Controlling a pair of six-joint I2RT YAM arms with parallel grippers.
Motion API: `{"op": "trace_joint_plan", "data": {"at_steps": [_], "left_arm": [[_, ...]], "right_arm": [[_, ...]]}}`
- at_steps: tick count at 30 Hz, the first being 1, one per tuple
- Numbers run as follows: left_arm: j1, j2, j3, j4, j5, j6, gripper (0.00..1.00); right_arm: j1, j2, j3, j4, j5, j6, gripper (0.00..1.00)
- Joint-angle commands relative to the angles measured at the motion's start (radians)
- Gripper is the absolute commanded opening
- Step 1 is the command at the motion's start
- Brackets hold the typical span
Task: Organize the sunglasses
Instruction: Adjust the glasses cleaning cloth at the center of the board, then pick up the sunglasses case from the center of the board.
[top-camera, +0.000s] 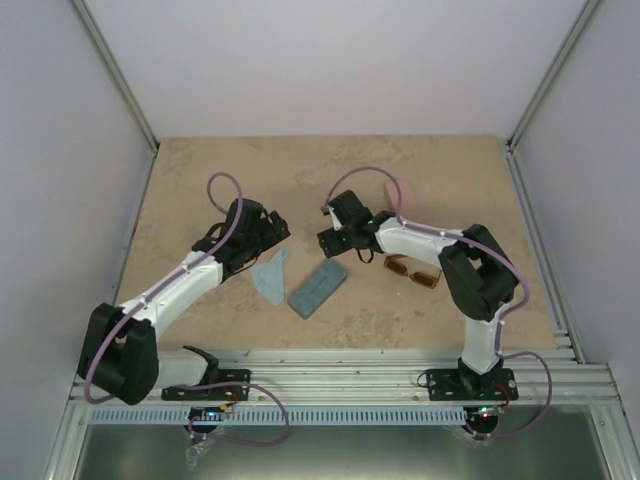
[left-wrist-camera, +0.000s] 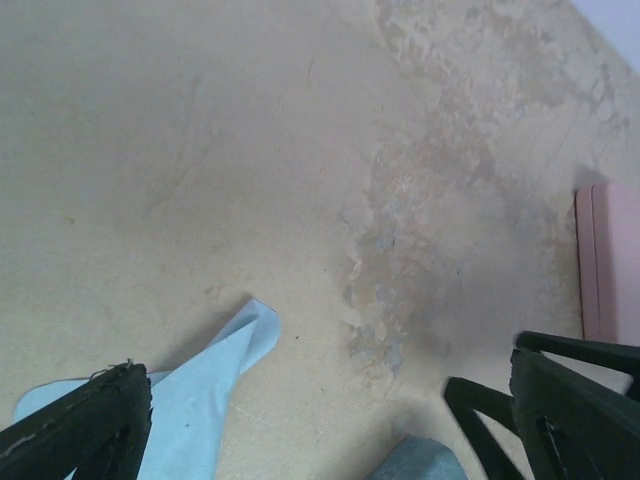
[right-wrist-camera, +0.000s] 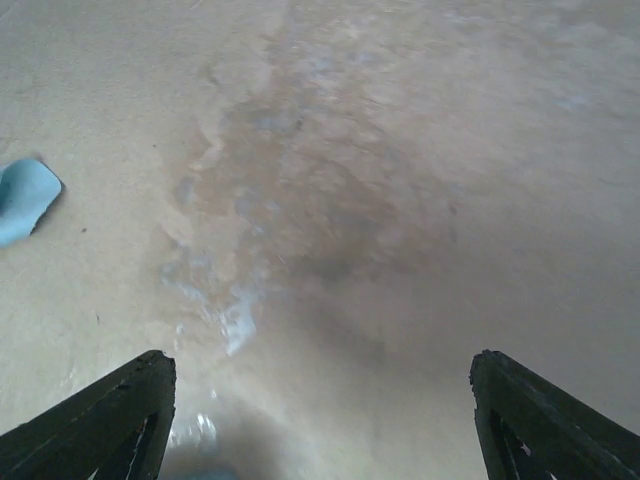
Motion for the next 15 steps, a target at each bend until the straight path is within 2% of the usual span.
{"op": "trace_joint_plan", "data": {"at_steps": [1, 6, 10, 14, 15], "left_arm": [[0.005, -0.069, -0.03, -0.037, -0.083, 0.015, 0.99], [0.005, -0.112, -0.047, -0.02, -0.078, 0.032, 0.99], [0.006, -0.111, -0.048, 0.009, -0.046, 0.04, 0.99], [0.006, -0.094, -0.047, 0.031, -0.009, 0.051, 0.99], [0.006, -0.092, -0.048, 0.034, -0.004, 0.053, 0.99]], "right_arm": [[0.015, 0.095, 0.082, -0.028, -0.036, -0.056, 0.81], [0.019, 0.099, 0.065, -0.103, 0.014, -0.071, 0.81], [0.02, -0.004, -0.052, -0.128, 0.062, -0.045, 0.79], [0.027, -0.155, -0.196, -0.132, -0.037, -0.076, 0.74], [0.032, -0.19, -0.225, -0.126, -0.104, -0.097, 0.74]]}}
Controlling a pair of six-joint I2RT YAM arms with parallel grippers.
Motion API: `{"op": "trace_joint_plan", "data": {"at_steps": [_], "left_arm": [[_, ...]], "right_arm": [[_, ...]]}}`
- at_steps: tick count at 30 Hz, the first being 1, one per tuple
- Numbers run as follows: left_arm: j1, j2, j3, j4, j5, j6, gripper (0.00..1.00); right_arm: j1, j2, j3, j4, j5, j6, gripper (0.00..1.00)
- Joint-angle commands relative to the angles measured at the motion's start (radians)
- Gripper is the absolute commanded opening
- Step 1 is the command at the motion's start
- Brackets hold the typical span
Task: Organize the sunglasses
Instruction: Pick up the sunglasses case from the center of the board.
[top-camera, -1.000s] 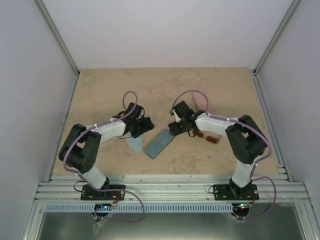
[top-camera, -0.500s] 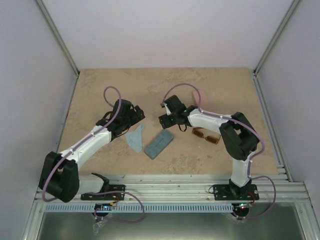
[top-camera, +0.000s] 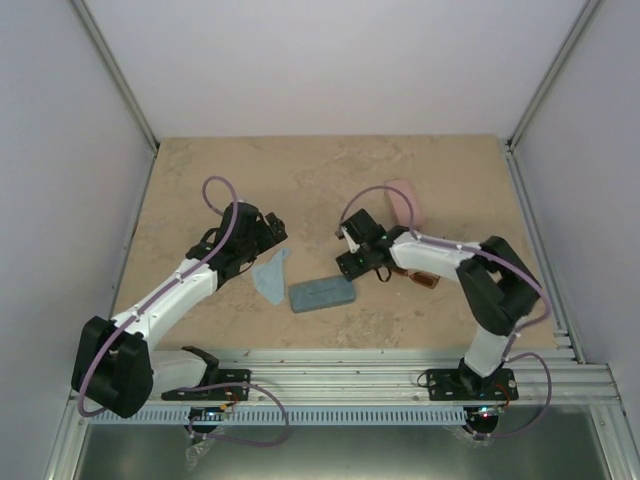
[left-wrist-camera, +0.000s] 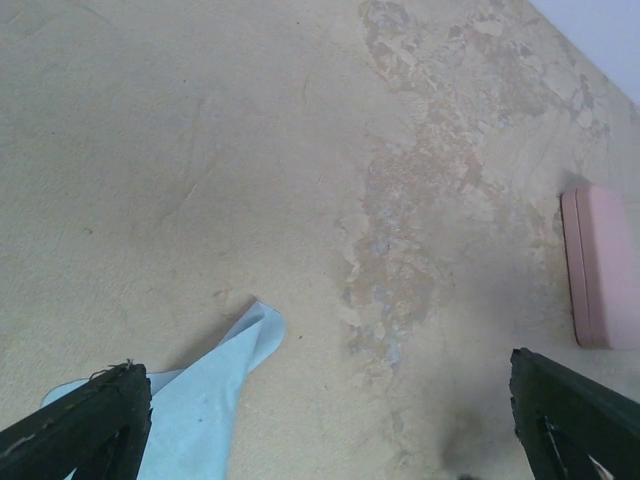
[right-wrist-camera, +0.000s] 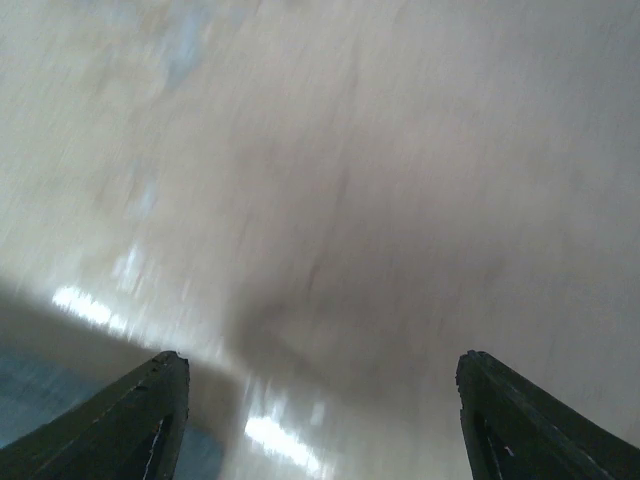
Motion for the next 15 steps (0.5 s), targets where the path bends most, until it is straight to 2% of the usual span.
{"op": "trace_joint_plan", "data": {"at_steps": [1, 4, 8, 10, 15], "left_arm": [[0.005, 0.007, -0.008, 0.041, 0.037, 0.025, 0.99], [0.005, 0.008, -0.001, 0.042, 0.029, 0.027, 0.99], [0.006, -0.002, 0.009, 0.038, 0.015, 0.027, 0.99], [0.005, -0.008, 0.012, 0.037, 0.01, 0.029, 0.99], [0.005, -0.013, 0.021, 0.025, -0.001, 0.036, 0.99]], "right_arm": [[0.021, -0.168, -0.128, -0.035, -0.176, -0.075, 0.74], [0.03, -0.246, -0.162, -0.013, -0.244, -0.088, 0.78], [0.041, -0.299, -0.206, 0.082, -0.243, -0.101, 0.93], [0.05, -0.275, -0.203, 0.122, -0.284, -0.129, 0.97], [0.053, -0.125, -0.122, 0.161, -0.32, -0.136, 0.98]]}}
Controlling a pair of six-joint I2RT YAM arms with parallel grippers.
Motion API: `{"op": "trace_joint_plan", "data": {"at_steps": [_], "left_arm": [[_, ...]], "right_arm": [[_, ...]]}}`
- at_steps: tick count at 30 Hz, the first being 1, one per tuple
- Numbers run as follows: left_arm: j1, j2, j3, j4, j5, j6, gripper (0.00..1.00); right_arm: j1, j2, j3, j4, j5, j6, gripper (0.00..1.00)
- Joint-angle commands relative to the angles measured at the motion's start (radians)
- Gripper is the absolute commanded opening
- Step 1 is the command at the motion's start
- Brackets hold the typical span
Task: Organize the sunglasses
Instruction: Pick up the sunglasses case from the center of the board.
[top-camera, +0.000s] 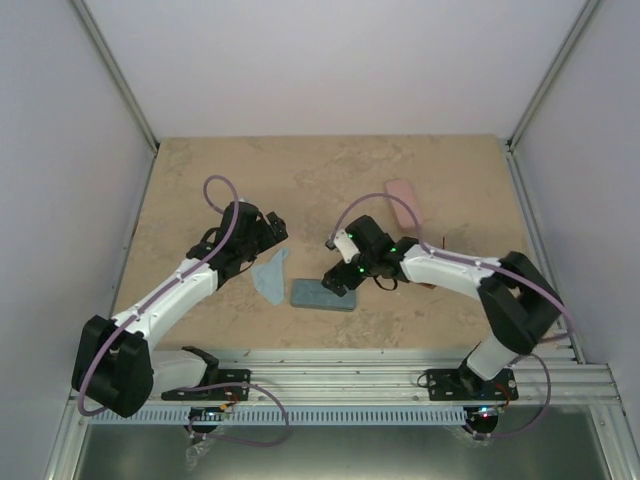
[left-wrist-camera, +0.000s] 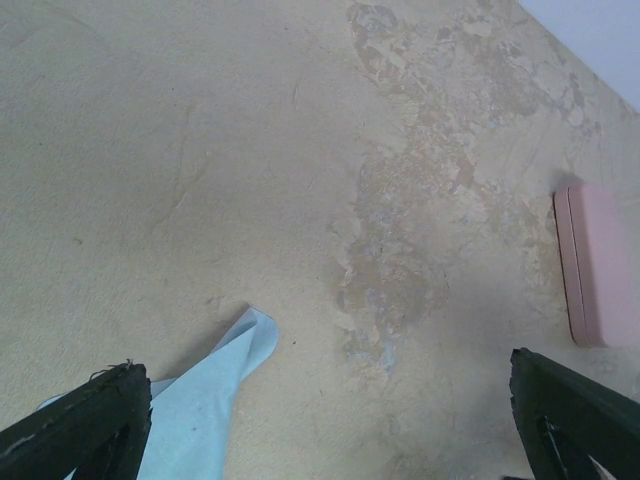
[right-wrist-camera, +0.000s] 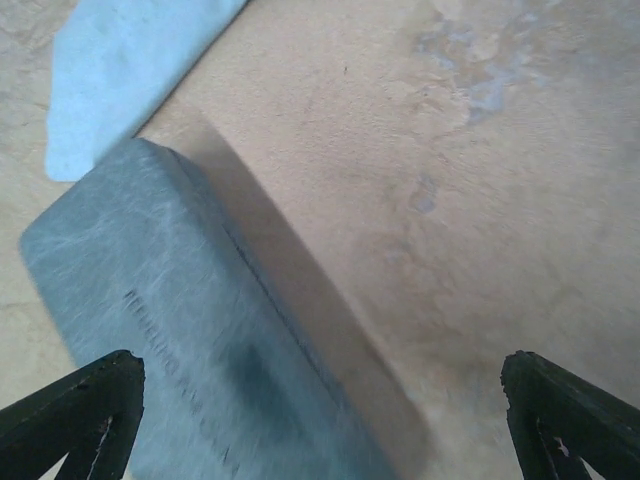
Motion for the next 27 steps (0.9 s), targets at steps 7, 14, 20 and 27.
{"op": "trace_joint_plan", "data": {"at_steps": [7, 14, 20, 27], "left_arm": [[0.006, -0.016, 0.019, -0.016, -0.005, 0.028, 0.99], [0.005, 0.005, 0.009, 0.001, 0.022, 0.021, 0.99], [0.005, 0.006, 0.019, -0.001, 0.014, 0.032, 0.99], [0.005, 0.01, 0.021, -0.005, 0.007, 0.031, 0.99]], "right_arm": [[0.02, 0.048, -0.048, 0.072, -0.27, 0.028, 0.98], [0.092, -0.016, -0.127, 0.035, -0.125, 0.096, 0.98], [0.23, 0.003, -0.081, -0.053, 0.209, 0.096, 0.95], [0.307, 0.094, -0.017, -0.141, 0.423, 0.115, 0.88]]}}
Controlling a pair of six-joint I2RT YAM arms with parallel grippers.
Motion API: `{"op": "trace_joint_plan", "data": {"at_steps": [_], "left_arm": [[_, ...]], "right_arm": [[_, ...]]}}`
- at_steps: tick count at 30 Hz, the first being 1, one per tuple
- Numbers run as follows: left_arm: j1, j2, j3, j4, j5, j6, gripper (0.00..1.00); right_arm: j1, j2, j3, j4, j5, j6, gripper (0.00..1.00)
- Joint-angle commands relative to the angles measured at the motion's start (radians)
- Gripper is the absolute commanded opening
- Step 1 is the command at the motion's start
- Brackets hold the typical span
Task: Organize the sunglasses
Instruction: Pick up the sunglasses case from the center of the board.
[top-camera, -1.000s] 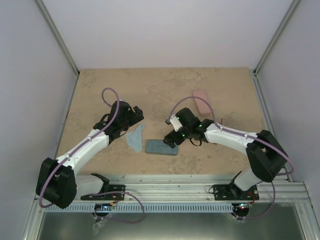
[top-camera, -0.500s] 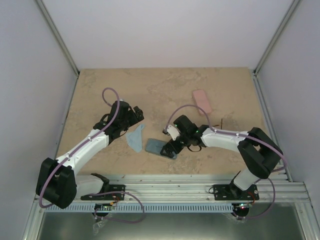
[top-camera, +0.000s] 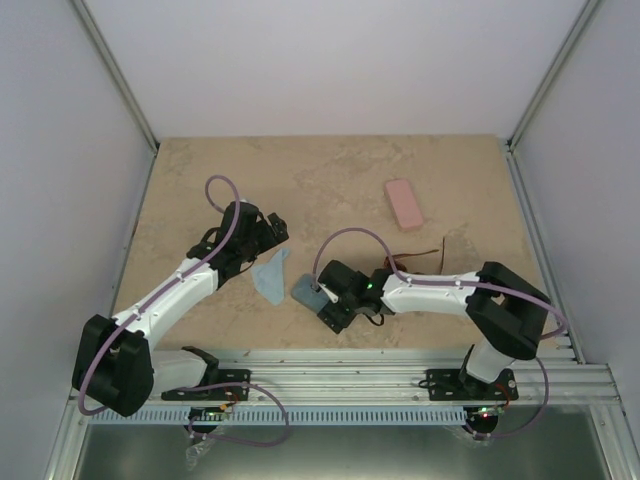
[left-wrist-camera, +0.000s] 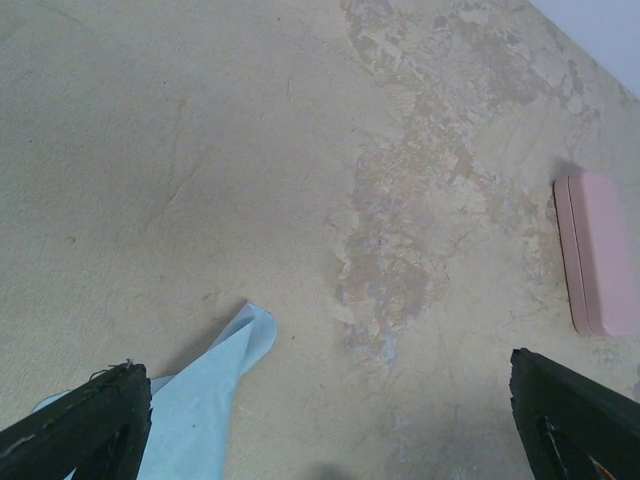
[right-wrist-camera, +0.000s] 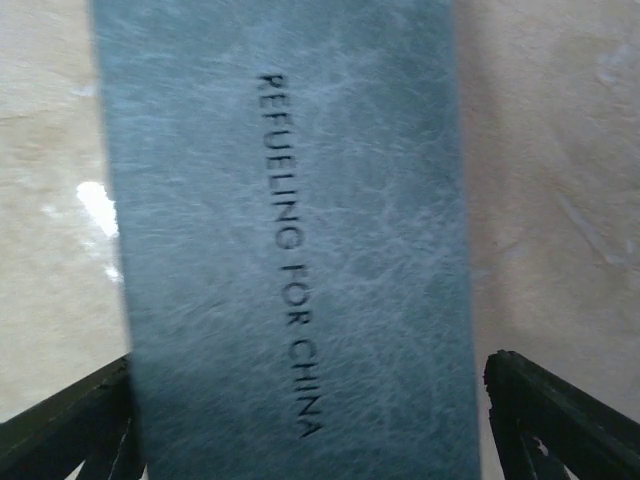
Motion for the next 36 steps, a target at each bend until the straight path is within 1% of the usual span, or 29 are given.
{"op": "trace_joint_plan", "data": {"at_steps": [1, 2, 5, 8, 10, 12, 16, 19, 20, 22, 24, 25, 28, 32, 36], "left_arm": [[0.005, 0.006, 0.021, -0.004, -0.007, 0.011, 0.99], [0.005, 0.004, 0.021, -0.004, -0.008, 0.01, 0.99], [0.005, 0.002, 0.021, -0.003, -0.009, 0.008, 0.99], [0.005, -0.003, 0.018, -0.002, -0.008, 0.004, 0.99], [0.005, -0.008, 0.014, -0.001, -0.008, 0.001, 0.99], [0.005, -0.014, 0.006, 0.008, -0.003, -0.001, 0.99], [0.006, -0.031, -0.016, 0.043, 0.029, -0.006, 0.99], [0.005, -0.053, -0.036, 0.088, 0.081, -0.006, 0.99], [0.006, -0.063, -0.044, 0.112, 0.104, -0.003, 0.99], [0.005, -0.086, -0.053, 0.147, 0.169, 0.005, 0.99], [0.005, -0.113, -0.064, 0.201, 0.252, 0.011, 0.99], [0.005, -0.129, -0.074, 0.238, 0.303, 0.012, 0.99], [0.005, -0.169, -0.121, 0.427, 0.474, -0.002, 0.99], [0.005, -0.181, -0.168, 0.661, 0.677, -0.069, 0.95], [0.004, -0.14, -0.155, 0.783, 0.819, -0.12, 0.95]], "right_arm": [[0.025, 0.056, 0.036, -0.071, 0.17, 0.013, 0.83], [0.025, 0.064, 0.037, -0.069, 0.165, 0.012, 0.78], [0.026, 0.079, 0.03, -0.053, 0.142, 0.002, 0.73], [0.026, 0.096, 0.033, -0.052, 0.157, 0.015, 0.71], [0.022, 0.093, 0.034, -0.047, 0.18, 0.037, 0.67], [0.002, 0.067, 0.031, -0.024, 0.173, 0.054, 0.65], [-0.078, -0.02, 0.009, 0.065, 0.093, 0.079, 0.63], [-0.169, -0.095, -0.015, 0.163, -0.025, 0.108, 0.63], [-0.204, -0.117, -0.021, 0.207, -0.096, 0.124, 0.62], [-0.277, -0.157, -0.033, 0.26, -0.184, 0.164, 0.62], [-0.348, -0.194, -0.046, 0.325, -0.305, 0.216, 0.62], [-0.379, -0.212, -0.051, 0.358, -0.36, 0.24, 0.62], [-0.453, -0.258, -0.063, 0.489, -0.534, 0.31, 0.61], [-0.489, -0.276, -0.043, 0.595, -0.747, 0.38, 0.63], [-0.49, -0.294, -0.027, 0.676, -0.881, 0.457, 0.63]]}}
